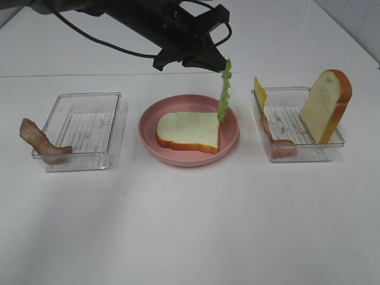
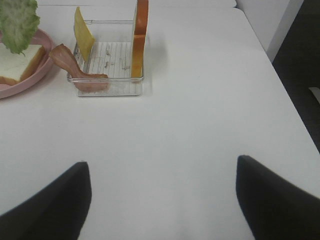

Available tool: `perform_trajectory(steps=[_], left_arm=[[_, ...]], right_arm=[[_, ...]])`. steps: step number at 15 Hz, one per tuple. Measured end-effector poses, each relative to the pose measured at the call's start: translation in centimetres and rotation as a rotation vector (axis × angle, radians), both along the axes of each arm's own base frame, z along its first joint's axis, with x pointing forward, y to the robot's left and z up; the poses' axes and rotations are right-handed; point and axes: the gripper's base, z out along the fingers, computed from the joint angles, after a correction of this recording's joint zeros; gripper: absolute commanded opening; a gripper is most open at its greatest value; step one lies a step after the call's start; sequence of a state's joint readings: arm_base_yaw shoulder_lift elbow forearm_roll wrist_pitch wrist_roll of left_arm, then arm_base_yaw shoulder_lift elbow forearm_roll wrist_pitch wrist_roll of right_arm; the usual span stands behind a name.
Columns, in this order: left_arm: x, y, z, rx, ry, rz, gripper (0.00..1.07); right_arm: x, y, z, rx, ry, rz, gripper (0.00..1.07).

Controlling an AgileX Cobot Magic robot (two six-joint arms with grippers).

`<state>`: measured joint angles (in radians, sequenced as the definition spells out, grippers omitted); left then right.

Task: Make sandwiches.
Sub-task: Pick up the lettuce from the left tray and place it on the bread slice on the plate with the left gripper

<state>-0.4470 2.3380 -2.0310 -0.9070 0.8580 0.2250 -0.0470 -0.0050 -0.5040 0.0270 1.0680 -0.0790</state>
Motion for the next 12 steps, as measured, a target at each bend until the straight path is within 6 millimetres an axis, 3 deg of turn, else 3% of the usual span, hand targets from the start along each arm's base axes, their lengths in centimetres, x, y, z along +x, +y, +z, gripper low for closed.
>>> perform_trajectory(steps=[4,9,12], left_arm=[[0.2,0.2,-4.1,0.111,0.041,-0.046,0.0],[1.1,3.1,-3.5,0.27,-0.008,-0.031,0.0],[1.1,3.6,-3.5,0.301,0.0,-0.038,0.0]], right_arm=[[0.0,0.0,0.0,0.0,0.0,0.0,0.76],[0.0,0.0,0.0,0.0,0.0,0.0,0.76],[0.0,0.0,0.0,0.0,0.0,0.0,0.76]])
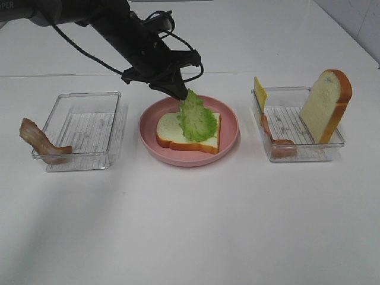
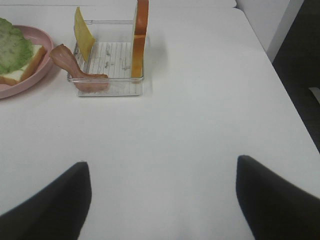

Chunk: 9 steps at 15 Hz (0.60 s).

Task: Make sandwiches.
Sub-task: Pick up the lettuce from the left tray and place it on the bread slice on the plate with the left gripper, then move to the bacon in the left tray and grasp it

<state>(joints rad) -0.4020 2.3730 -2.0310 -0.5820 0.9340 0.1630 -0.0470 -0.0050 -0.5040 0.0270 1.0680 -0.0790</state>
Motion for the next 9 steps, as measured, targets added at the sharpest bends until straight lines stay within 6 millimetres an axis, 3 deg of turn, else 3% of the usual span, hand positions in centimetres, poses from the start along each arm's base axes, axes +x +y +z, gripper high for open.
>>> perform_trajectory(steps=[2,4,6,7,9], left_arm=[[-0.2,0.1,-1.2,0.025,0.05,-0.017,0.02],[-0.2,0.4,-1.6,0.064,0.071,0.009,0.3],[-0.1,0.9,-1.0,0.105,0.055,0.032,0.68],[-0.1,1.1,-0.6,0.13,0.035,0.031,0.75],[-0.1,1.6,0.7,0.175,-0.016,0.02,0.74]], right_arm=[[0.0,0.0,0.0,0.0,0.0,0.0,0.76],[0.0,0.0,0.0,0.0,0.0,0.0,0.76],[0.0,0.0,0.0,0.0,0.0,0.0,0.76],[0.0,0.0,0.0,0.0,0.0,0.0,0.76],[0.0,0.0,0.0,0.0,0.0,0.0,0.76]])
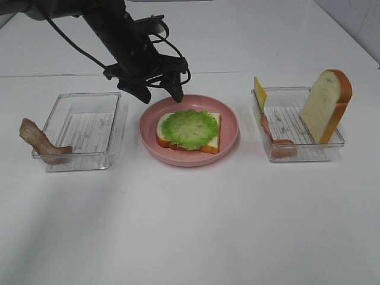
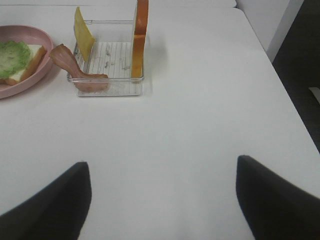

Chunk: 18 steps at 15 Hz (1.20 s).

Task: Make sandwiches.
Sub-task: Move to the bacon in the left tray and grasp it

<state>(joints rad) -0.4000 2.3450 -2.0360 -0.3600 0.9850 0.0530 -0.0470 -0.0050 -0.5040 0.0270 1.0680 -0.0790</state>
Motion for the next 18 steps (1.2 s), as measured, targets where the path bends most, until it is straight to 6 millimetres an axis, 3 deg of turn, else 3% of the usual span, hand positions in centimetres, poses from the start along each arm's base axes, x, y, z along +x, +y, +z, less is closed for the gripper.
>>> perform_trajectory(steps=[5,8,13,18], left_arm=[[-0.4,2.4,5.3,0.139,-0.131,-0.001,0.74],[-0.6,6.0,7.8,0.221,-0.122,0.038,0.74],[0.1,12.8,8.8,0.268,-0.062,0.153,0.74],[0.6,16.6,9.0,0.231,-0.04,0.245,0.71]], right_arm=[[0.0,0.0,0.0,0.0,0.0,0.0,0.76],[0.0,0.0,0.0,0.0,0.0,0.0,0.76],[0.0,0.0,0.0,0.0,0.0,0.0,0.76],[0.0,0.0,0.0,0.0,0.0,0.0,0.76]])
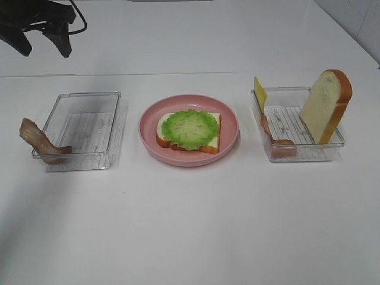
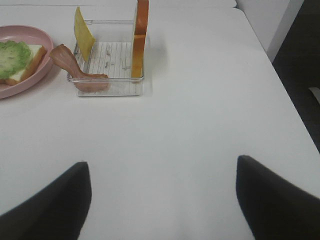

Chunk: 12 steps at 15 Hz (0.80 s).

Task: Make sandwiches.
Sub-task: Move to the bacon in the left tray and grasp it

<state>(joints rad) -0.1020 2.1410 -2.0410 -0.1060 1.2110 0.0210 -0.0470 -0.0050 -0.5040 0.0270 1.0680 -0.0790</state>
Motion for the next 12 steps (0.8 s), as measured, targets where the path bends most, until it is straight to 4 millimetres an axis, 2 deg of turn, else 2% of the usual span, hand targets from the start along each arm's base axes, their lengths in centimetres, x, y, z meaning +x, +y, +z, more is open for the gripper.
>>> perform_trajectory(steps=[2,4,5,6,9,12], left_arm=[[-1.1,0.8,-0.2,-0.014,0.034,0.019,0.69],[-2.4,1.0,-1.2,-0.007,0.092,0.029,0.68],[-3.3,1.1,-2.3,-0.003,0.149,0.035,0.68],[-5.2,1.3,-4.3,0.004,0.237,0.043,0.68],[-6.6,1.4,-6.8,0.009,0.303,0.064,0.68],[-7.3,1.5,-9.3,0.009,0.292,0.089,0.68]], right_arm=[[0.0,0.0,0.0,0.0,0.0,0.0,0.76],[0.0,0.0,0.0,0.0,0.0,0.0,0.76],[0.0,0.0,0.0,0.0,0.0,0.0,0.76],[0.0,0.0,0.0,0.0,0.0,0.0,0.76],[0.0,0.0,0.0,0.0,0.0,0.0,0.76],[0.0,0.0,0.0,0.0,0.0,0.0,0.76]])
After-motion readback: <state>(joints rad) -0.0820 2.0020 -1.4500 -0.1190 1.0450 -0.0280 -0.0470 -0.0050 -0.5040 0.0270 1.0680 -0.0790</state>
